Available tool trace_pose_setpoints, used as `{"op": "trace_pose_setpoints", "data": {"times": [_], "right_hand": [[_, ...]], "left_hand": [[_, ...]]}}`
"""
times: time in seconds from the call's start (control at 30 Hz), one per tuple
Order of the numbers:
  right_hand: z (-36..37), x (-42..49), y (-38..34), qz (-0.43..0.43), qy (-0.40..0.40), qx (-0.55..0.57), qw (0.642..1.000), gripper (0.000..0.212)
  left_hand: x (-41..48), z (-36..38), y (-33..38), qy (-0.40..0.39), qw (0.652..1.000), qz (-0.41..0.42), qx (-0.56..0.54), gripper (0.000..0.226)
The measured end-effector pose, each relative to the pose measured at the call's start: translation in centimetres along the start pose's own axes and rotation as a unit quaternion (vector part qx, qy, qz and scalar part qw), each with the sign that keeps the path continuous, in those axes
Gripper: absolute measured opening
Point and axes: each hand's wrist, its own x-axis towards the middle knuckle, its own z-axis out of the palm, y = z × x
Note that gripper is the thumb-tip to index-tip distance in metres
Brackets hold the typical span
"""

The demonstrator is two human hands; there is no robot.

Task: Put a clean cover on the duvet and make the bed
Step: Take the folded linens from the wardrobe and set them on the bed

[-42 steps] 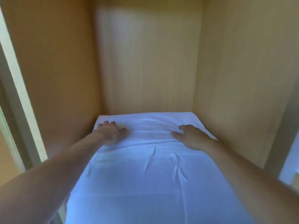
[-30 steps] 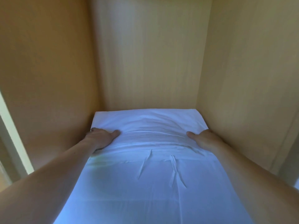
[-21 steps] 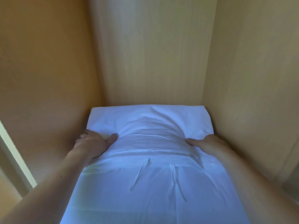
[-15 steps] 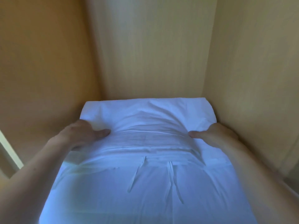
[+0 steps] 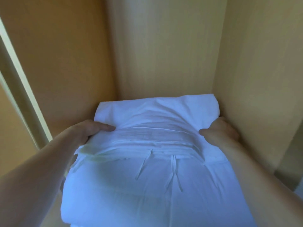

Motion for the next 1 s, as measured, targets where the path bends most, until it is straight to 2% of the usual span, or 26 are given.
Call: {"op": "trace_pose_setpoints", "data": {"times": [0.03, 0.13, 0.3, 0.37, 0.43, 0.53, 0.6, 0.67, 0.73, 0.8, 0.83, 0.9, 1.0], "right_hand": [[-0.1, -0.3, 0.1, -0.004, 0.004, -0.004, 1.0, 0.059], [-0.8, -1.7, 0.1, 0.003, 0.006, -0.013, 1.0, 0.063], [-1.5, -4.0, -0.5, 0.006, 0.011, -0.057, 0.998, 0.066], [-3.2, -4.5, -1.0, -0.006, 0.014, -0.091, 0.996, 0.048], [-5.5, -4.9, -1.6, -0.01, 0.01, -0.076, 0.997, 0.034], [-6.9, -5.4, -1.6, 0.011, 0.064, -0.025, 0.998, 0.041], [-5.6, -5.8, -0.5, 0.029, 0.069, -0.018, 0.997, 0.041], [-3.1, -6.5, 1.2, 0.064, 0.0, 0.033, 0.997, 0.045], [-1.1, -6.9, 2.3, 0.119, -0.043, 0.094, 0.988, 0.071], [0.3, -6.5, 3.0, 0.129, -0.047, 0.063, 0.989, 0.107], [0.7, -6.2, 3.1, 0.125, -0.053, 0.056, 0.989, 0.115], [1.3, -6.1, 3.2, 0.128, -0.068, 0.137, 0.98, 0.104], [2.3, -6.0, 3.9, 0.119, -0.123, 0.281, 0.944, 0.088]], "left_hand": [[-0.4, -0.1, -0.3, -0.012, 1.0, -0.005, -0.003, 0.11], [-1.4, -0.3, -1.0, -0.018, 1.0, -0.01, -0.016, 0.077], [-2.4, -0.8, -1.5, -0.022, 1.0, 0.015, -0.001, 0.063], [-2.9, -1.6, -0.5, 0.001, 0.998, 0.054, 0.006, 0.056], [-3.5, -2.8, 1.2, 0.022, 0.995, 0.102, -0.004, 0.049], [-3.1, -3.2, 1.5, 0.031, 0.99, 0.136, -0.01, 0.038], [-2.0, -2.0, -0.4, 0.044, 0.989, 0.127, 0.056, 0.049], [-0.6, -0.7, -2.7, 0.055, 0.98, 0.107, 0.161, 0.082], [0.6, 0.1, -3.8, 0.072, 0.966, 0.09, 0.232, 0.094], [1.7, 0.5, -4.0, 0.08, 0.954, 0.076, 0.277, 0.104], [2.1, 0.8, -4.1, 0.087, 0.95, 0.066, 0.294, 0.109], [2.4, 1.4, -4.4, 0.092, 0.952, 0.057, 0.287, 0.113], [2.7, 1.9, -5.1, -0.012, 0.992, 0.062, 0.107, 0.095]]}}
